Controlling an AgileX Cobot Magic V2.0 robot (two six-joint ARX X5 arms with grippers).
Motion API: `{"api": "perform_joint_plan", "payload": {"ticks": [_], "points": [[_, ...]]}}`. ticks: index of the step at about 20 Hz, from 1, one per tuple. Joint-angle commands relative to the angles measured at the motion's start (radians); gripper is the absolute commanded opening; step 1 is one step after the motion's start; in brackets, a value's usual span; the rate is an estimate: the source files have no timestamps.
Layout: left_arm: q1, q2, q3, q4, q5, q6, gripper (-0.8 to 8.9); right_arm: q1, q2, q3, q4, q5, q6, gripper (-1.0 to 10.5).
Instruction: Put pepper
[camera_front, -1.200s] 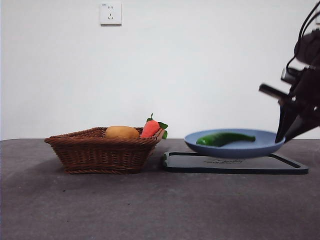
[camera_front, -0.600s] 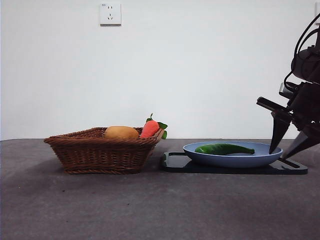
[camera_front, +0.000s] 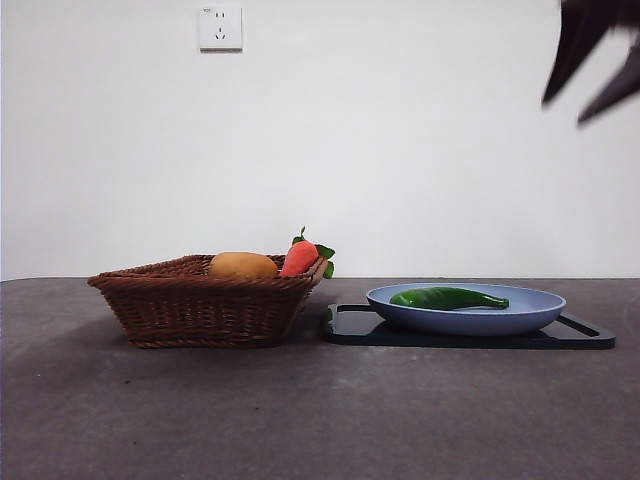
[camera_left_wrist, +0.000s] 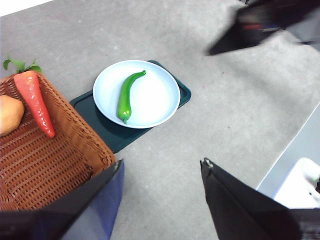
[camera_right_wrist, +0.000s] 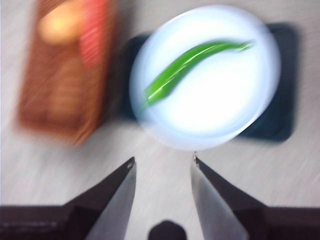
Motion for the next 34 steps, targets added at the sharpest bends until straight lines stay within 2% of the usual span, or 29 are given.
{"api": "perform_joint_plan", "payload": {"ticks": [1,5,9,12,13,22,30,32,34], "points": [[-0.010,0.007,0.018,-0.007,0.001,0.020,2.71,0.058,-0.109,0.019,-0.087,0.001,-0.039,1.9],[-0.010,0.007,0.018,-0.036,0.011,0.020,2.71,0.155,-0.280,0.019,-0.223,0.002,-0.039,1.9],[-0.011,0.007,0.018,-0.061,0.012,0.019,2.54,0.195,-0.372,0.019,-0.331,0.003,-0.042,1.7],[-0.011,0.007,0.018,-0.073,0.011,0.019,0.31,0.195,-0.396,0.019,-0.365,0.002,-0.089,0.2],[-0.011,0.007,0.018,-0.073,0.011,0.019,0.06,0.195,-0.396,0.019,-0.371,0.002,-0.108,0.1],[-0.011,0.007,0.018,-0.059,0.010,0.018,0.08,0.193,-0.395,0.019,-0.373,0.006,-0.107,0.1],[-0.006,0.006,0.018,0.014,0.000,0.019,0.08,0.193,-0.395,0.019,-0.373,0.006,-0.107,0.1],[0.021,-0.005,0.017,0.053,-0.041,0.117,0.08,0.193,-0.395,0.019,-0.372,0.006,-0.107,0.1],[0.084,-0.035,0.013,0.161,-0.042,0.176,0.08,0.193,-0.395,0.019,-0.372,0.006,-0.107,0.1]]}}
